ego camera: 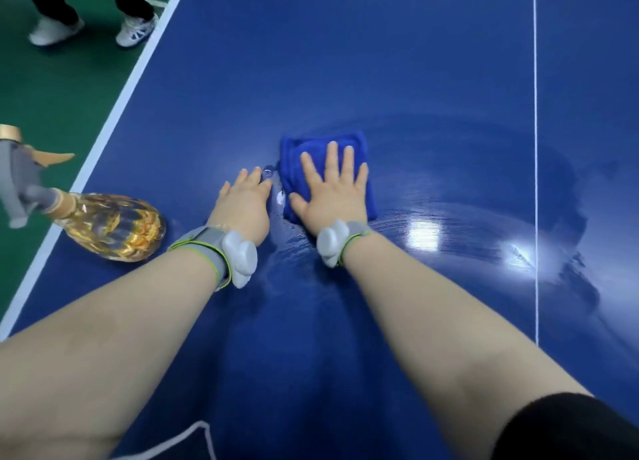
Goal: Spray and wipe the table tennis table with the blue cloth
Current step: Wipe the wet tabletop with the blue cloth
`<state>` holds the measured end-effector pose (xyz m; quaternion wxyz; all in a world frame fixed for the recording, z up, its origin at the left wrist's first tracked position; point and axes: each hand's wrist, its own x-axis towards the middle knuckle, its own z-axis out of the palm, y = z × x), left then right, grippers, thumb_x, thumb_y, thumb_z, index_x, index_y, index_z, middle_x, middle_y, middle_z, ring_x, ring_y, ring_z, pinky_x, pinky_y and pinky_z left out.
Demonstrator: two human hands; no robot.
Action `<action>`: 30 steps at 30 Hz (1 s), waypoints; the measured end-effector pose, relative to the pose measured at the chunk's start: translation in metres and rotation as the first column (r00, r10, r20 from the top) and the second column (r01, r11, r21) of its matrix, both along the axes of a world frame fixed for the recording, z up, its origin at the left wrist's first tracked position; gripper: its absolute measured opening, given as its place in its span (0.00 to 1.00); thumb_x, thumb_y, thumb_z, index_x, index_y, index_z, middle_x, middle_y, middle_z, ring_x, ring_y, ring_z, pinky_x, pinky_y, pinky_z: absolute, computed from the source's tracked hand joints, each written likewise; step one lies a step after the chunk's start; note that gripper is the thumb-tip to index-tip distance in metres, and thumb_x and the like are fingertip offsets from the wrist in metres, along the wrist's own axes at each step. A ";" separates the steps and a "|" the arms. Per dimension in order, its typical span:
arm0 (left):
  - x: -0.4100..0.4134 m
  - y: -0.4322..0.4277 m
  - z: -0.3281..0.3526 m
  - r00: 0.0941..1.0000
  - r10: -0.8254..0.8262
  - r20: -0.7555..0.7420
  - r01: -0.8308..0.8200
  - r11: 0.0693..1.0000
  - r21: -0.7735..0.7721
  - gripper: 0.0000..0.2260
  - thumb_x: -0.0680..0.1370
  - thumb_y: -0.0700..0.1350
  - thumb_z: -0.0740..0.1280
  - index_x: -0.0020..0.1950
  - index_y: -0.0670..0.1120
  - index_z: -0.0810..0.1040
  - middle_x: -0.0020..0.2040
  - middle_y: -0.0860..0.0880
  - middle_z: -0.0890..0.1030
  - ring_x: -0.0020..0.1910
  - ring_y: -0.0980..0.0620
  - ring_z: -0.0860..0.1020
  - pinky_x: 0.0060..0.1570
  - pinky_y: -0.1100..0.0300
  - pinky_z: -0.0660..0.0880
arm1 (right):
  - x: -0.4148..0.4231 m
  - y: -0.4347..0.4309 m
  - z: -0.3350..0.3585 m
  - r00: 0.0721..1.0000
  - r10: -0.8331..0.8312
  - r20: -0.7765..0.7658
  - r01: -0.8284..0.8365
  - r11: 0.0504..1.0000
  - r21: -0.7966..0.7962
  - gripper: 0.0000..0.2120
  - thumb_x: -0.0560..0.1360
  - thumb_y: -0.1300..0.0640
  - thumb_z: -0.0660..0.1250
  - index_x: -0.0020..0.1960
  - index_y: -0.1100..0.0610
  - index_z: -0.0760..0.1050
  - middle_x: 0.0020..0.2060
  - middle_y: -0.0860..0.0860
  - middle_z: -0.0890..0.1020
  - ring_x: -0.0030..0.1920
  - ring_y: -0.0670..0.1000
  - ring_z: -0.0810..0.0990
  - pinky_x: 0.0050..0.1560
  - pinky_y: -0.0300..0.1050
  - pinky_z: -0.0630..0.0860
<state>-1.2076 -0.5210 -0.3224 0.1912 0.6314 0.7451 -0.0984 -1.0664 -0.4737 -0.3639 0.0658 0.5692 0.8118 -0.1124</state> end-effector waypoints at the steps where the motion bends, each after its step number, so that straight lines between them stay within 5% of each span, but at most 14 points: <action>1: -0.004 -0.010 -0.001 1.000 0.013 -0.002 -0.013 1.000 0.006 0.25 0.78 0.35 0.53 0.76 0.45 0.59 0.79 0.47 0.51 0.78 0.46 0.48 0.75 0.47 0.49 | -0.005 -0.009 0.000 0.998 0.055 -0.004 -0.055 0.998 -0.015 0.35 0.78 0.35 0.52 0.80 0.44 0.45 0.79 0.58 0.41 0.77 0.63 0.37 0.74 0.66 0.38; 7: -0.020 -0.052 0.000 1.000 0.015 -0.019 -0.016 0.999 -0.039 0.20 0.82 0.44 0.55 0.74 0.44 0.61 0.78 0.47 0.52 0.77 0.46 0.49 0.74 0.46 0.50 | 0.022 -0.014 0.002 0.989 0.143 -0.036 -0.144 0.989 -0.027 0.32 0.78 0.36 0.53 0.79 0.40 0.48 0.80 0.52 0.41 0.78 0.58 0.37 0.75 0.61 0.37; 13: -0.034 -0.082 0.007 1.000 -0.010 0.004 0.010 0.999 -0.042 0.22 0.82 0.45 0.55 0.76 0.46 0.58 0.79 0.47 0.50 0.77 0.46 0.48 0.75 0.46 0.50 | 0.102 -0.016 0.000 0.988 -0.156 -0.004 0.156 0.988 0.016 0.32 0.77 0.35 0.55 0.79 0.40 0.50 0.80 0.52 0.45 0.79 0.58 0.41 0.75 0.60 0.41; 18: -0.049 -0.107 0.010 0.998 -0.055 0.044 0.058 0.997 -0.053 0.22 0.82 0.45 0.55 0.77 0.47 0.57 0.79 0.47 0.50 0.78 0.47 0.48 0.75 0.48 0.49 | 0.151 -0.037 0.003 0.894 -0.442 0.072 0.443 0.897 0.008 0.33 0.78 0.35 0.52 0.79 0.42 0.48 0.80 0.53 0.44 0.79 0.59 0.41 0.76 0.61 0.42; 23: -0.074 -0.125 0.013 0.985 -0.144 0.097 0.151 0.987 -0.060 0.23 0.82 0.45 0.56 0.77 0.48 0.57 0.79 0.48 0.49 0.78 0.48 0.48 0.75 0.50 0.49 | 0.114 -0.066 0.009 0.812 -0.573 0.109 0.580 0.813 -0.048 0.34 0.78 0.34 0.50 0.80 0.43 0.43 0.79 0.55 0.40 0.78 0.60 0.38 0.75 0.63 0.40; 30: -0.125 -0.144 0.021 0.916 -0.305 0.260 0.321 0.947 -0.020 0.23 0.81 0.43 0.59 0.76 0.49 0.61 0.78 0.50 0.54 0.77 0.51 0.54 0.73 0.61 0.52 | -0.004 -0.140 0.007 0.882 -0.463 0.088 0.467 0.883 -0.040 0.34 0.79 0.34 0.50 0.79 0.43 0.41 0.79 0.57 0.39 0.78 0.62 0.36 0.74 0.65 0.39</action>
